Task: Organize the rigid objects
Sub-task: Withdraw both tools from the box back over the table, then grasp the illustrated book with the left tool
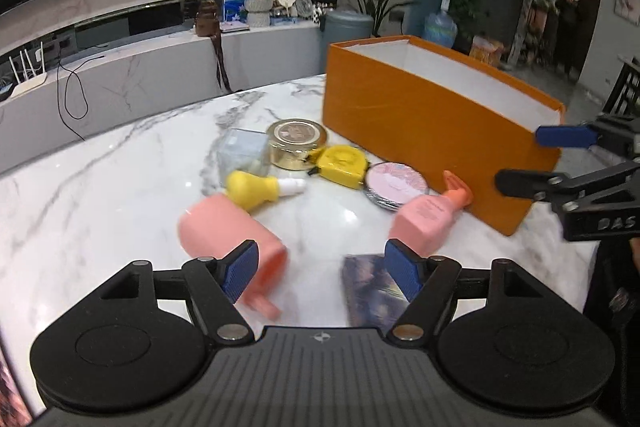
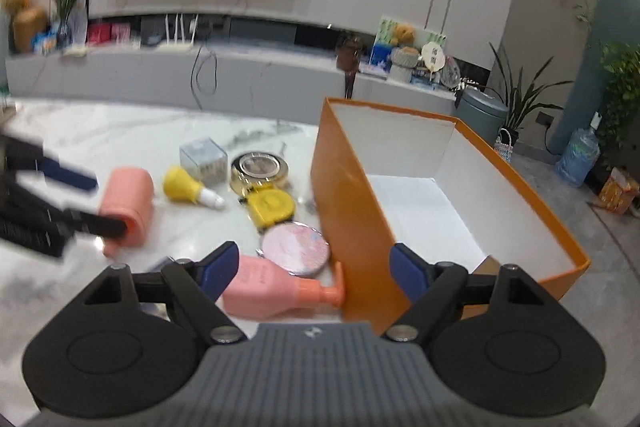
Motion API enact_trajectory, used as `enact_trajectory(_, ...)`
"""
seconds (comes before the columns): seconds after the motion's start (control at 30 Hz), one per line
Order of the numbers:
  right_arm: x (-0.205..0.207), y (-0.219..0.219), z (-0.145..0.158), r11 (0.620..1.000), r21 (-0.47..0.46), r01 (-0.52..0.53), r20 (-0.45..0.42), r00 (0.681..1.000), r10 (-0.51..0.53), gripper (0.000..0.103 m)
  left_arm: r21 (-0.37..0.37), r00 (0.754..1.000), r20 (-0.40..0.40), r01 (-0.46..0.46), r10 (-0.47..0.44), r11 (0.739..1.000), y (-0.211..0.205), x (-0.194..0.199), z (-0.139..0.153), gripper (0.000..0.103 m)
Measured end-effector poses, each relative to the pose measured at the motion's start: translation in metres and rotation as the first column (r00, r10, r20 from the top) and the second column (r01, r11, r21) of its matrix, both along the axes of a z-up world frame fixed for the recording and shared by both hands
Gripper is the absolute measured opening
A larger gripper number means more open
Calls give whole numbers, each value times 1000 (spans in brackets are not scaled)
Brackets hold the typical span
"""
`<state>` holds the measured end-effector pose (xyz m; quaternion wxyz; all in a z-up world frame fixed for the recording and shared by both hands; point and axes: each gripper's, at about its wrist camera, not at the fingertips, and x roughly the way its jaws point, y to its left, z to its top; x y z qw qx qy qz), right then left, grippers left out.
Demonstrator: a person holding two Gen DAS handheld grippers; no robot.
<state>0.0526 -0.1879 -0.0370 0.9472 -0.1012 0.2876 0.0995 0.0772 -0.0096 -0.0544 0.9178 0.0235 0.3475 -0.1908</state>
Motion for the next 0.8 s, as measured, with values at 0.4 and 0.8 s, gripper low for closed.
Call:
enact_trajectory(0.4,-15,-2,-38,995,87,57,-22,998,-55,82,-11,999,-6,-49,49,999,-42,-20,-33,88)
enact_trajectory(0.8,-13,-7,-55,987,145,68,-69,996,-59,84,41,998,-15,-58,58,997,-53,-20,-56,88)
